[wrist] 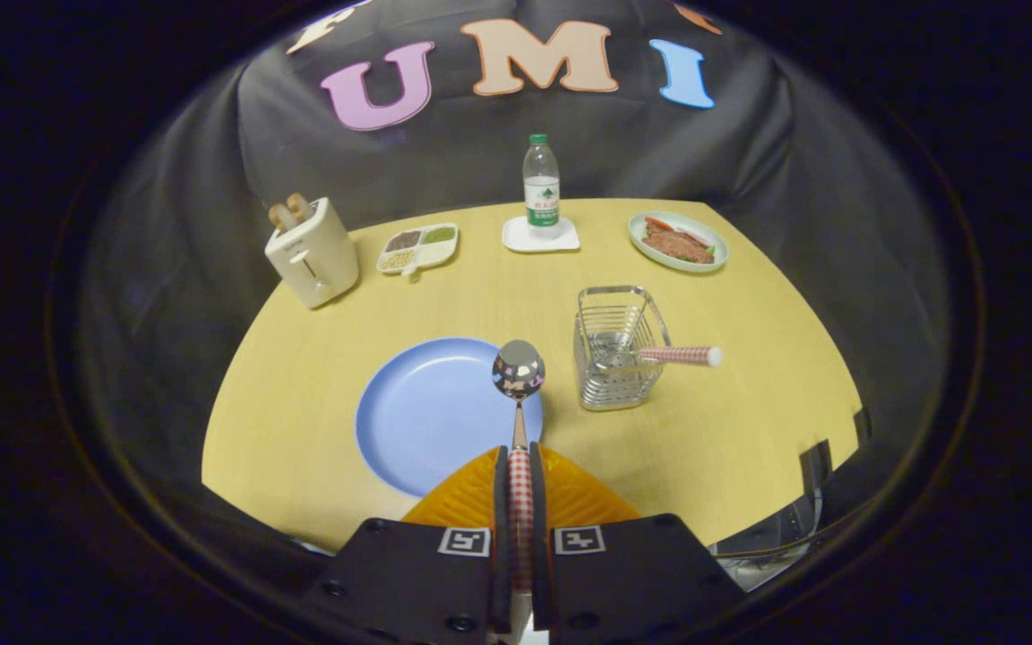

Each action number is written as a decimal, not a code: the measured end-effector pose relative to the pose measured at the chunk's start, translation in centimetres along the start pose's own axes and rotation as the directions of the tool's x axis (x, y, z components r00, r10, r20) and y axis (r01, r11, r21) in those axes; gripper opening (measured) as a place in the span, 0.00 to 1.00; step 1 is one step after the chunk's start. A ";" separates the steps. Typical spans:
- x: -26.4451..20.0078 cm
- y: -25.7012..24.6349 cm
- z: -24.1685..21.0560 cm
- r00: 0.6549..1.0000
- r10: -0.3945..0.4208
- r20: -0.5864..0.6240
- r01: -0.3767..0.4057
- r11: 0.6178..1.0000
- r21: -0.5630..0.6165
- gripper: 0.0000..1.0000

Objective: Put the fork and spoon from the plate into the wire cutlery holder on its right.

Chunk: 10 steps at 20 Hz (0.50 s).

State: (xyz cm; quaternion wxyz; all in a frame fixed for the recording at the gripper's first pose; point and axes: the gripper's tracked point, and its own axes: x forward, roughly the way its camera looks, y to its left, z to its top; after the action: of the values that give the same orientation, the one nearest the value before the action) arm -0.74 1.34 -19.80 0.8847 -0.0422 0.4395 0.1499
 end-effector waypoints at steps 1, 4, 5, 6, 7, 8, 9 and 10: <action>-0.6 -0.8 0.8 1.000 0.015 -0.016 -0.015 1.000 -0.025 0.12; -2.0 -3.1 3.5 0.996 0.052 -0.070 -0.059 0.994 -0.093 0.12; -2.2 -4.1 4.3 0.994 0.057 -0.094 -0.067 0.992 -0.107 0.12; -2.3 -5.1 5.0 0.990 0.064 -0.128 -0.079 0.990 -0.116 0.12; -2.2 -6.0 5.6 0.985 0.068 -0.160 -0.088 0.989 -0.120 0.12; -1.9 -6.8 6.2 0.979 0.071 -0.191 -0.095 0.988 -0.123 0.12; -1.5 -7.5 6.6 0.972 0.067 -0.223 -0.101 0.984 -0.144 0.12; -1.1 -8.2 6.8 0.963 0.062 -0.261 -0.110 0.978 -0.175 0.12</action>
State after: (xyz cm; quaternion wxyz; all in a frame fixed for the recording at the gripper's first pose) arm 6.33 -5.34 -15.26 0.8056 -0.1253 0.5345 0.2226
